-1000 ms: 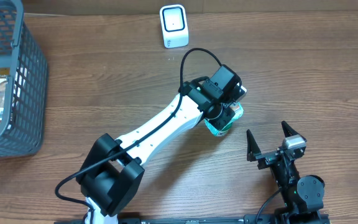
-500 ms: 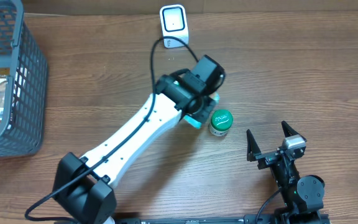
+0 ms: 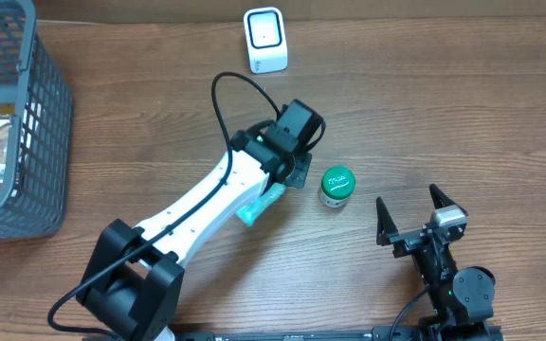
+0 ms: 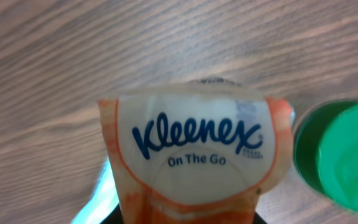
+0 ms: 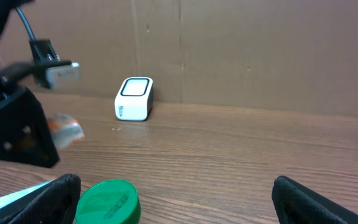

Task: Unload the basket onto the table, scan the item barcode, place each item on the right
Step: 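Lower the Kleenex pack and mint packet beside the jar, open gripper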

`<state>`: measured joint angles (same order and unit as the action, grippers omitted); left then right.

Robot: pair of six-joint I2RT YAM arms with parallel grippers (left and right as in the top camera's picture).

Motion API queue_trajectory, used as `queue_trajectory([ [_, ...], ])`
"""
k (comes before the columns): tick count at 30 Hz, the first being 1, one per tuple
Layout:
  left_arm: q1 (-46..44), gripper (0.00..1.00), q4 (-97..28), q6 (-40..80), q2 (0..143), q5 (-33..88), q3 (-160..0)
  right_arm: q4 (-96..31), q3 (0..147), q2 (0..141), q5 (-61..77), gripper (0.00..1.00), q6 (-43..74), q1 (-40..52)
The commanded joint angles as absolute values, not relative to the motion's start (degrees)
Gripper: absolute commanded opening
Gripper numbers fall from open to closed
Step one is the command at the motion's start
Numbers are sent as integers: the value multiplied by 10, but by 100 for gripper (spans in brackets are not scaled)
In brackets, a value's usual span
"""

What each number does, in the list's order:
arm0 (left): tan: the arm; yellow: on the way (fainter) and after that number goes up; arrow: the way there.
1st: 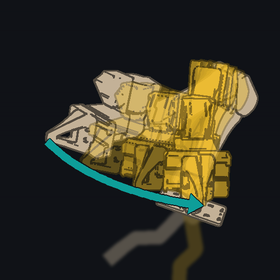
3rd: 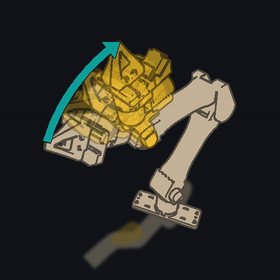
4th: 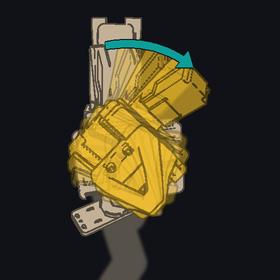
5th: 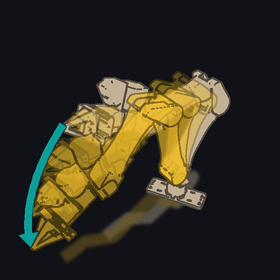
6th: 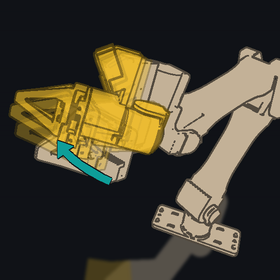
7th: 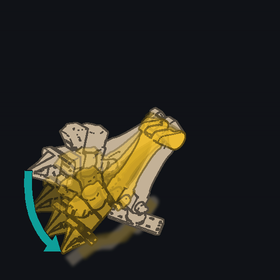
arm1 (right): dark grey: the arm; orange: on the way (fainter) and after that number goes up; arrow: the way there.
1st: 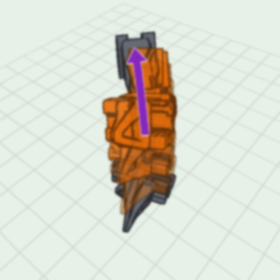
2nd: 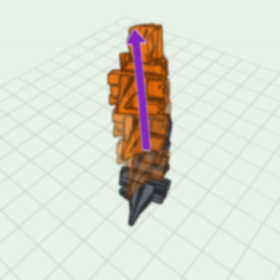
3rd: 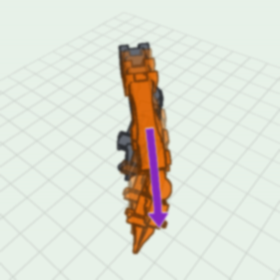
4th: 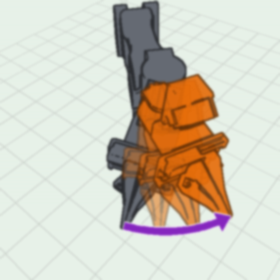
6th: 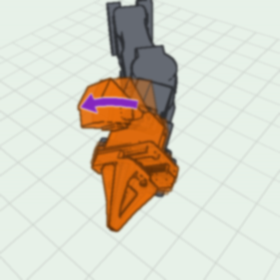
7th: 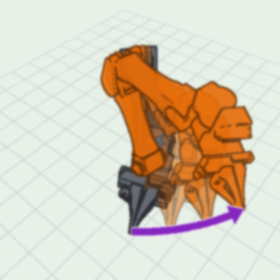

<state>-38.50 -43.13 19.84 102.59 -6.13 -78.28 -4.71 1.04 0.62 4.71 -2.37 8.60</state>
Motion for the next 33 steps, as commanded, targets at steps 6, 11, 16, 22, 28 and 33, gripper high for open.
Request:
queue_trajectory([
  [6, -391, 17, -365, 212, 1023, -1, -710, -44, 4, 2, 51, 100, -27, 83],
  [11, -392, 57, -364, 208, 1028, 16, -696, -44, 4, 2, 51, 100, -27, 83],
  [16, -392, 83, -368, 207, 1028, 19, -695, -44, 4, 2, 51, 100, -27, 83],
  [22, -389, 90, -372, 205, 1028, 27, -718, -44, 4, 2, 51, 100, -27, 83],
  [28, -406, 82, -368, 203, 1032, 14, -722, -44, 4, 2, 51, 100, -27, 83],
  [33, -435, 83, -347, 204, 1058, 13, -721, -44, 4, 2, 51, 100, -27, 83],
])
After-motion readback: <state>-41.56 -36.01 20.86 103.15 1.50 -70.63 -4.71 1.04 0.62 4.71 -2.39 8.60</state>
